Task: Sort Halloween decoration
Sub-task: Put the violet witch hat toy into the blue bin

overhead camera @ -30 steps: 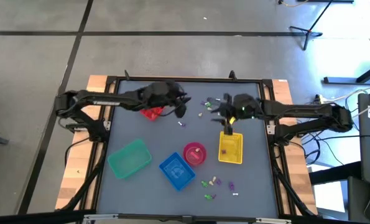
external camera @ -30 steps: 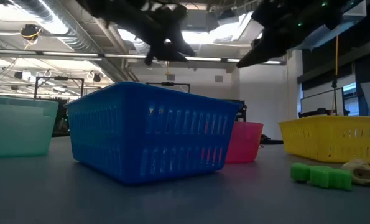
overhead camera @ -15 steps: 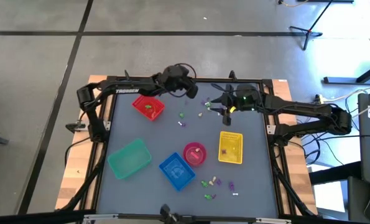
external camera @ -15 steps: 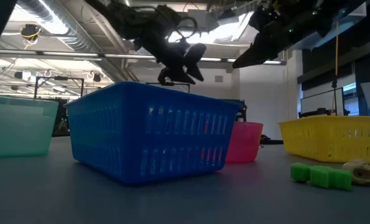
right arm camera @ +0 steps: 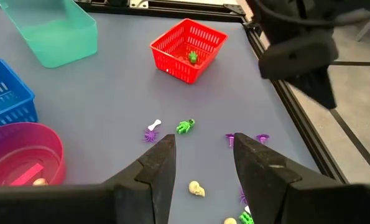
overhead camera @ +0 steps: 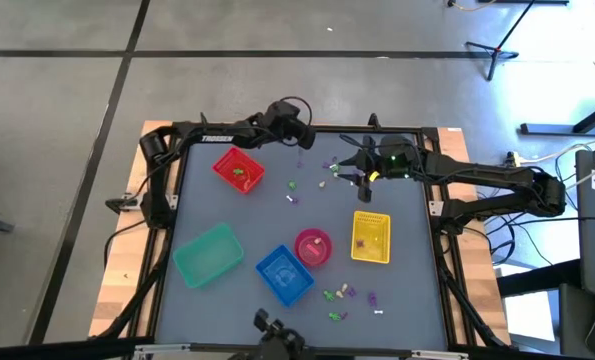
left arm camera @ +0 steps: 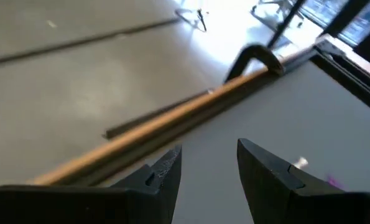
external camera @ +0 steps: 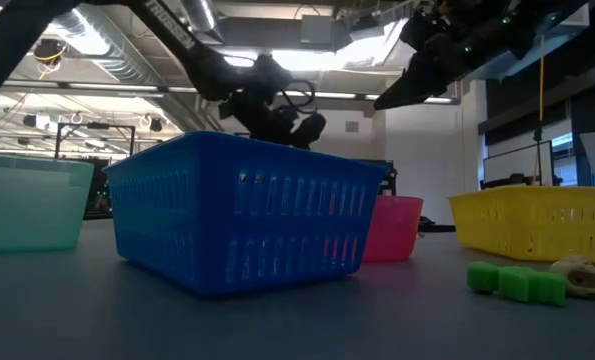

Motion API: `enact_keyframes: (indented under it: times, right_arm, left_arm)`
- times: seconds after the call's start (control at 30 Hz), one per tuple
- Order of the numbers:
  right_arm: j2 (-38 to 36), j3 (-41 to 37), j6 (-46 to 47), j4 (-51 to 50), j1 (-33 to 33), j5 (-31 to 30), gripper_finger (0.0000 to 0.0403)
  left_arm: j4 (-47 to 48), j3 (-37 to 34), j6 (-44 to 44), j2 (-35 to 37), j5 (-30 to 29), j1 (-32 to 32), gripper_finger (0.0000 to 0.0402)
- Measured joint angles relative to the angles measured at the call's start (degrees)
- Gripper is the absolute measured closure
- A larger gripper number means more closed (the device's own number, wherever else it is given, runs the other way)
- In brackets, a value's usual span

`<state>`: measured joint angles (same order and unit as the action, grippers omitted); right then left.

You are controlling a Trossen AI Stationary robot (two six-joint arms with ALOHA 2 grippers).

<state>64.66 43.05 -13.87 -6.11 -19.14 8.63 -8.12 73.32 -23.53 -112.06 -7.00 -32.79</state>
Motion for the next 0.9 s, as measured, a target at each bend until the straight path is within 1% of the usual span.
enact_keyframes:
  times: [0.07, 0.13, 0.23, 0.37, 0.5, 0.67, 0.77, 0.9]
  right_arm:
    - [0.0, 0.0, 0.1, 0.0, 0.0, 0.0, 0.0244]
    - [0.0, 0.0, 0.1, 0.0, 0.0, 0.0, 0.0244]
    - [0.0, 0.0, 0.4, 0.0, 0.0, 0.0, 0.0244]
    - [0.0, 0.0, 1.6, -0.1, 0.0, 0.0, 0.0244]
    - [0.0, 0.0, 1.7, -0.1, 0.0, 0.0, 0.0244]
    - [0.0, 0.0, 1.7, -0.1, 0.0, 0.0, 0.0244]
    - [0.0, 0.0, 1.7, -0.1, 0.0, 0.0, 0.0244]
    - [0.0, 0.0, 1.8, -0.2, 0.0, 0.0, 0.0244]
  left_arm:
    - [0.4, 0.0, -1.8, -0.9, 1.8, -0.3, 0.0262]
    - [1.9, 0.0, -3.2, -1.4, 2.1, -0.6, 0.0262]
    - [2.8, 0.0, -3.4, -1.9, 2.4, -0.6, 0.0262]
    - [4.5, 1.0, -3.4, -1.9, 5.2, -0.3, 0.0262]
    - [13.1, 7.5, 0.6, -1.9, 5.5, 0.5, 0.0262]
    - [23.6, 17.2, 8.6, -3.0, 2.9, 1.7, 0.0262]
    - [29.4, 22.1, 10.2, -5.0, 1.7, 1.9, 0.0262]
    - [35.5, 25.7, 10.0, -8.7, 0.7, 1.8, 0.0262]
